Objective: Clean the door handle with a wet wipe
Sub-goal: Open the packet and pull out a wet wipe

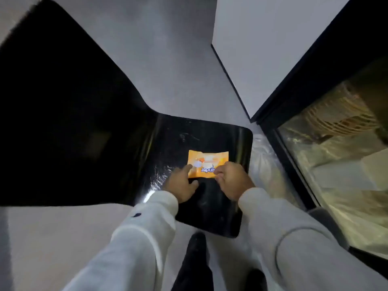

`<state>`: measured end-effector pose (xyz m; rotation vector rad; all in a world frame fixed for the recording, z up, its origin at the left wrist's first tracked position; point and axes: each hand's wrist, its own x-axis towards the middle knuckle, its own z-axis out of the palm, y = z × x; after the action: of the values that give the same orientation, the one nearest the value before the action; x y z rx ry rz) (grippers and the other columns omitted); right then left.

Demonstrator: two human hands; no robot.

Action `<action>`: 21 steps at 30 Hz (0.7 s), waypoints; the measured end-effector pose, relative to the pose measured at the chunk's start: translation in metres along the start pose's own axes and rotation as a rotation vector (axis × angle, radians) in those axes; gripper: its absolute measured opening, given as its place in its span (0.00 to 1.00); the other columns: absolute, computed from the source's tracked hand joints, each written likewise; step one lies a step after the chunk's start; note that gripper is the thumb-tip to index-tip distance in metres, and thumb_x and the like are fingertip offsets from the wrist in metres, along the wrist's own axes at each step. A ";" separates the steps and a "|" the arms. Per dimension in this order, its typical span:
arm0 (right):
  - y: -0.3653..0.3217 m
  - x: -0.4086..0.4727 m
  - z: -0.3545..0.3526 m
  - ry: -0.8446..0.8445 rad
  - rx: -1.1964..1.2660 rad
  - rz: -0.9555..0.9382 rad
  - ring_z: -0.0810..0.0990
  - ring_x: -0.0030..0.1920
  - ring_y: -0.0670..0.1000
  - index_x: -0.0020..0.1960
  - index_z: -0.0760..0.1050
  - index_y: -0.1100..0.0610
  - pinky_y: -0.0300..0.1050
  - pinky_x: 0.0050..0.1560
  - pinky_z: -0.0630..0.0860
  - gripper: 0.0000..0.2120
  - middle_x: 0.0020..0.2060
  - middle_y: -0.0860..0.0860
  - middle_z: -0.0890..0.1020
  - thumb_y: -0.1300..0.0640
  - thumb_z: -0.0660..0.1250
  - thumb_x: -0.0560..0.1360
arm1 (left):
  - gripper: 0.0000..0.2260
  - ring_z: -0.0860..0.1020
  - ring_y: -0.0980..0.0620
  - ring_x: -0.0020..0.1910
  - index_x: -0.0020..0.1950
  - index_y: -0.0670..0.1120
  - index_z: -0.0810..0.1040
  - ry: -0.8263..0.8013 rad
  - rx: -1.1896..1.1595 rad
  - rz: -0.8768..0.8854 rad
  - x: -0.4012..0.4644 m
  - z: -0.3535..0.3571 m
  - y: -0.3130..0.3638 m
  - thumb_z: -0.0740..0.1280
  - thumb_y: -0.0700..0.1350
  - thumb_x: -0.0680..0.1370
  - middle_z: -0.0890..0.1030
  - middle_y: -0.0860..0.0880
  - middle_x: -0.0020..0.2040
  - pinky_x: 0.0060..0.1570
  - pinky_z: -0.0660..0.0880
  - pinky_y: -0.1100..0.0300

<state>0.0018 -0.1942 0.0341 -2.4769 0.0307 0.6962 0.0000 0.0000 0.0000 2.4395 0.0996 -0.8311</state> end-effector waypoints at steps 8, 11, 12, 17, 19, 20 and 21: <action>0.010 0.048 0.033 -0.008 -0.194 -0.040 0.78 0.51 0.56 0.56 0.82 0.57 0.47 0.49 0.72 0.12 0.49 0.54 0.76 0.55 0.61 0.82 | 0.33 0.68 0.44 0.67 0.78 0.63 0.60 0.032 -0.298 -0.001 0.040 0.040 -0.010 0.71 0.54 0.76 0.63 0.47 0.66 0.72 0.64 0.56; 0.011 0.056 0.041 -0.001 -0.242 -0.064 0.78 0.55 0.57 0.61 0.80 0.56 0.45 0.51 0.71 0.13 0.54 0.55 0.77 0.57 0.61 0.81 | 0.31 0.65 0.46 0.64 0.77 0.64 0.63 0.048 -0.322 -0.003 0.038 0.045 -0.010 0.71 0.52 0.77 0.61 0.48 0.62 0.68 0.60 0.61; 0.013 0.058 0.043 0.006 -0.252 -0.060 0.78 0.56 0.57 0.63 0.80 0.56 0.45 0.52 0.72 0.14 0.55 0.55 0.78 0.58 0.61 0.81 | 0.31 0.63 0.47 0.62 0.77 0.65 0.62 0.039 -0.309 0.004 0.039 0.046 -0.011 0.71 0.52 0.77 0.61 0.49 0.62 0.67 0.59 0.61; 0.012 0.056 0.049 0.040 -0.354 -0.046 0.79 0.50 0.59 0.54 0.79 0.58 0.45 0.42 0.67 0.11 0.52 0.55 0.76 0.61 0.59 0.80 | 0.32 0.61 0.49 0.58 0.78 0.64 0.62 0.012 -0.320 0.002 0.042 0.042 -0.013 0.71 0.50 0.78 0.61 0.49 0.59 0.64 0.55 0.64; 0.011 0.055 0.048 0.034 -0.384 -0.066 0.79 0.49 0.59 0.52 0.79 0.59 0.48 0.42 0.72 0.09 0.51 0.55 0.76 0.62 0.60 0.79 | 0.31 0.62 0.48 0.59 0.78 0.64 0.62 0.017 -0.309 0.002 0.042 0.043 -0.014 0.71 0.50 0.78 0.62 0.49 0.60 0.65 0.57 0.63; 0.010 0.054 0.048 0.025 -0.393 -0.078 0.79 0.49 0.59 0.52 0.79 0.59 0.49 0.43 0.73 0.08 0.51 0.55 0.76 0.63 0.61 0.78 | 0.31 0.62 0.48 0.59 0.78 0.64 0.62 0.018 -0.308 0.003 0.041 0.043 -0.014 0.71 0.51 0.78 0.61 0.48 0.60 0.66 0.57 0.62; 0.009 0.055 0.048 0.026 -0.401 -0.092 0.78 0.49 0.58 0.52 0.78 0.60 0.50 0.43 0.74 0.08 0.50 0.55 0.76 0.63 0.61 0.77 | 0.31 0.62 0.48 0.59 0.78 0.64 0.62 0.020 -0.309 0.000 0.041 0.043 -0.014 0.71 0.51 0.78 0.62 0.48 0.60 0.66 0.58 0.61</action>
<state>0.0256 -0.1696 -0.0309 -2.8460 -0.2333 0.6842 0.0061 -0.0151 -0.0588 2.1576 0.2185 -0.7314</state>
